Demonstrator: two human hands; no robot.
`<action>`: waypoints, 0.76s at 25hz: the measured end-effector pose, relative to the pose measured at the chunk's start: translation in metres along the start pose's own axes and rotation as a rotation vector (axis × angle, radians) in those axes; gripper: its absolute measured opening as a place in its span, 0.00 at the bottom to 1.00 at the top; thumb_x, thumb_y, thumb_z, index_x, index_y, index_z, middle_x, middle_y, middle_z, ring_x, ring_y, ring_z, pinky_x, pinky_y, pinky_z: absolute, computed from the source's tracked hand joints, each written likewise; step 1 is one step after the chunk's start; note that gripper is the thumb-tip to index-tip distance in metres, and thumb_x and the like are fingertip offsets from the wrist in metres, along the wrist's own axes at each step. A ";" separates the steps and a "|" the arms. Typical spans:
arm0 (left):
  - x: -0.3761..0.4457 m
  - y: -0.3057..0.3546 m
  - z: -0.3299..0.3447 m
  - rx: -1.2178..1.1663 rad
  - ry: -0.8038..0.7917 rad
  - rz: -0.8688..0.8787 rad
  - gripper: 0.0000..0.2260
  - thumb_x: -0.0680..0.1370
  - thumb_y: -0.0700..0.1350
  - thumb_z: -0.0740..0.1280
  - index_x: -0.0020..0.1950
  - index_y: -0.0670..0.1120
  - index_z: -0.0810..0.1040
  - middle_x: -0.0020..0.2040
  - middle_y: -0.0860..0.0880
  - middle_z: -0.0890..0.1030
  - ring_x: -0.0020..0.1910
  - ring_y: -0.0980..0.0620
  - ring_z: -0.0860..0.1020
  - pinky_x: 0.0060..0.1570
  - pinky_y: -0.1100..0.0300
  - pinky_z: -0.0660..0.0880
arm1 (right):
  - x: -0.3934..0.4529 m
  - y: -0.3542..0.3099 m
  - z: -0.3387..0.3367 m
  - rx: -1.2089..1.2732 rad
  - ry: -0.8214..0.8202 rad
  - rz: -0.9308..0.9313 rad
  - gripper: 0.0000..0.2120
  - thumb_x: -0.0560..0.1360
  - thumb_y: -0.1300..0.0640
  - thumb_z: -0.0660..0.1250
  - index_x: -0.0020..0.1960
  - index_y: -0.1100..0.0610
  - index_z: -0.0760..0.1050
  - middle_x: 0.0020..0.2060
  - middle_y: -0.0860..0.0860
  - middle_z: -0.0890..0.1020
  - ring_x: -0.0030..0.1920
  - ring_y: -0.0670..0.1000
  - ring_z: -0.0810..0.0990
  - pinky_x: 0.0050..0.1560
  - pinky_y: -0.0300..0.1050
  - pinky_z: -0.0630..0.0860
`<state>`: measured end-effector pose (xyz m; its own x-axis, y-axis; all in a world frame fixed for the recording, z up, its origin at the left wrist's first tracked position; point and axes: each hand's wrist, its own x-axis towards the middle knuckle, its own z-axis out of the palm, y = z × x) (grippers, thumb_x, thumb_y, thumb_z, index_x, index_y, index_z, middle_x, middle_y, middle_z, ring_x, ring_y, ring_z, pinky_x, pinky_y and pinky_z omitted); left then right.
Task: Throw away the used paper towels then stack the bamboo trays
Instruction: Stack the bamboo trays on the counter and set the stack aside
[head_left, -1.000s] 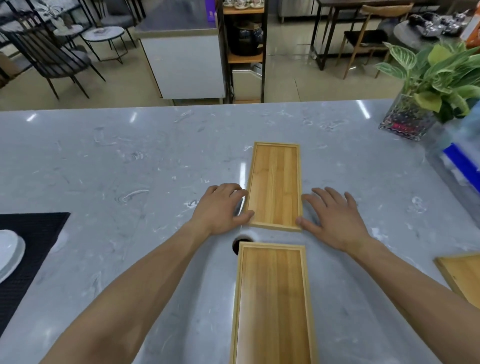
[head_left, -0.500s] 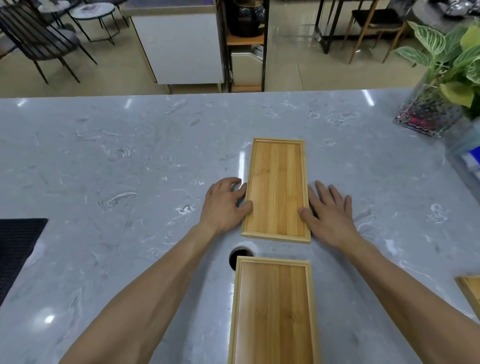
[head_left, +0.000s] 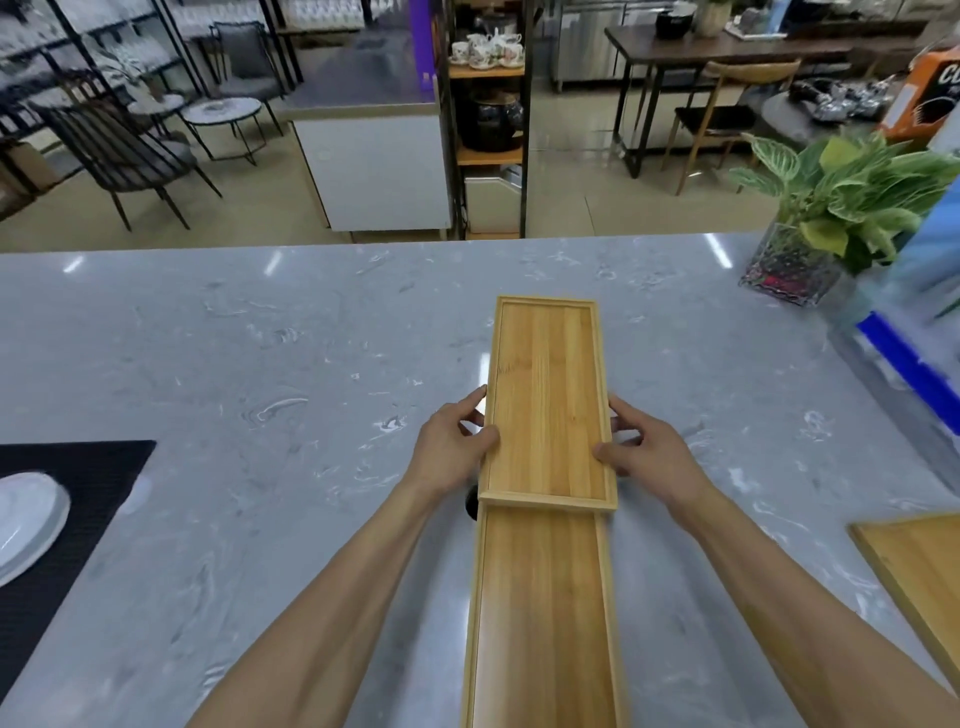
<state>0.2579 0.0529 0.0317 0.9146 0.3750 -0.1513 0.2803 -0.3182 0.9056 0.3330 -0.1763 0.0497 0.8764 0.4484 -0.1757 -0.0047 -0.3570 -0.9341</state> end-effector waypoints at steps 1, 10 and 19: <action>-0.012 0.001 -0.002 -0.038 -0.014 -0.008 0.23 0.75 0.43 0.68 0.69 0.57 0.73 0.49 0.51 0.78 0.43 0.57 0.78 0.44 0.66 0.76 | -0.011 0.000 0.000 0.034 -0.002 0.016 0.28 0.71 0.64 0.69 0.57 0.31 0.75 0.48 0.52 0.81 0.46 0.53 0.83 0.50 0.51 0.81; -0.118 -0.020 -0.011 -0.113 -0.101 -0.070 0.23 0.74 0.44 0.72 0.68 0.57 0.74 0.46 0.51 0.79 0.44 0.55 0.80 0.39 0.66 0.76 | -0.113 0.014 0.011 0.171 -0.029 0.085 0.30 0.67 0.65 0.74 0.62 0.39 0.75 0.54 0.55 0.79 0.47 0.57 0.84 0.49 0.54 0.81; -0.194 -0.046 0.006 -0.122 -0.094 -0.088 0.23 0.72 0.43 0.71 0.65 0.58 0.75 0.50 0.49 0.78 0.43 0.56 0.80 0.45 0.61 0.80 | -0.193 0.043 0.032 0.161 0.028 0.085 0.31 0.69 0.67 0.72 0.61 0.37 0.75 0.53 0.50 0.78 0.44 0.50 0.83 0.40 0.36 0.80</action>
<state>0.0693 -0.0098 0.0167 0.9129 0.3117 -0.2636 0.3284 -0.1772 0.9278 0.1483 -0.2523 0.0333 0.8826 0.3983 -0.2496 -0.1543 -0.2560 -0.9543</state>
